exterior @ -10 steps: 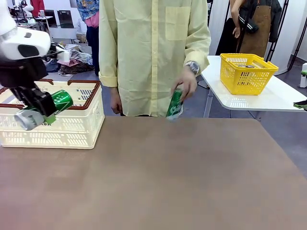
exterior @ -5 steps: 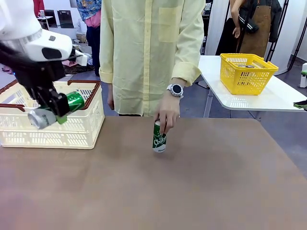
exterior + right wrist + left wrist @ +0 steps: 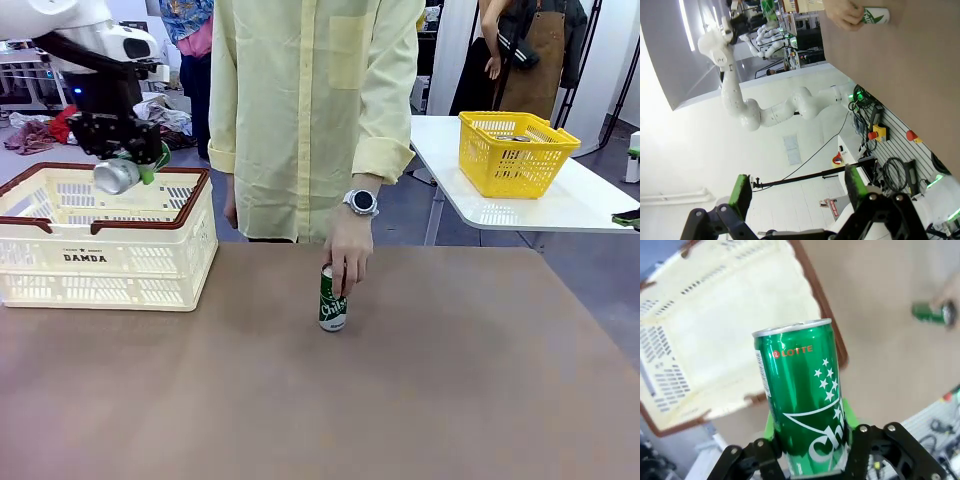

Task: Place the drinks into the Shopping basket.
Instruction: Pick up one drink and place it into the Shopping basket.

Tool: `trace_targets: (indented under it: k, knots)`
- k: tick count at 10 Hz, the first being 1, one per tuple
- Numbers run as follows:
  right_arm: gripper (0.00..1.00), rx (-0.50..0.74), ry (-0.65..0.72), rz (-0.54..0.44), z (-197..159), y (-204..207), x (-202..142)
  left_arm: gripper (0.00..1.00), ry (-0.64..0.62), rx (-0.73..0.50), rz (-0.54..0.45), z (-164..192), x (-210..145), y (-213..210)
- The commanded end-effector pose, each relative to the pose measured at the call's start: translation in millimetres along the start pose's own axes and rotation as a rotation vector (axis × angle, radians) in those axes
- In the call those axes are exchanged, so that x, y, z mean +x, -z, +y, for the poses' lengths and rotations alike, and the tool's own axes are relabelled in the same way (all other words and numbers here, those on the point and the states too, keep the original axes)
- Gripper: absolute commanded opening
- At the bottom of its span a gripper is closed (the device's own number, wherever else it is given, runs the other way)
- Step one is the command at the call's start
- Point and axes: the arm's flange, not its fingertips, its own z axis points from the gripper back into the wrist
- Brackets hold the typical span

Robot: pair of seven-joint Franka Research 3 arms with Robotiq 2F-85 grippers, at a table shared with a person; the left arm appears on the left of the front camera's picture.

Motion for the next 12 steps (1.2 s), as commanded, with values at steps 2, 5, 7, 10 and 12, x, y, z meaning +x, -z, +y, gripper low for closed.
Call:
trace_targets:
  k: [2, 5, 7, 10, 12]
  knots:
    - [1.00, 0.009, 0.015, -0.006, 6.6, 1.3, 2.6, 0.00, -0.125, 0.074, -0.015, 30.7, 48.8, 23.9]
    - [1.00, 0.009, 0.015, -0.006, 6.6, 1.3, 2.6, 0.00, -0.122, 0.107, -0.013, 54.2, 55.6, 72.1]
    - [1.00, 0.009, 0.015, -0.006, 6.6, 1.3, 2.6, 0.00, -0.149, 0.140, -0.067, 72.8, 50.9, 106.8]
    - [1.00, 0.009, 0.015, -0.006, 6.6, 1.3, 2.6, 0.00, -0.125, 0.112, -0.028, 74.0, 56.6, 114.7]
    - [1.00, 0.009, 0.015, -0.006, 6.6, 1.3, 2.6, 0.00, -0.125, 0.112, -0.028, 74.0, 56.6, 114.7]
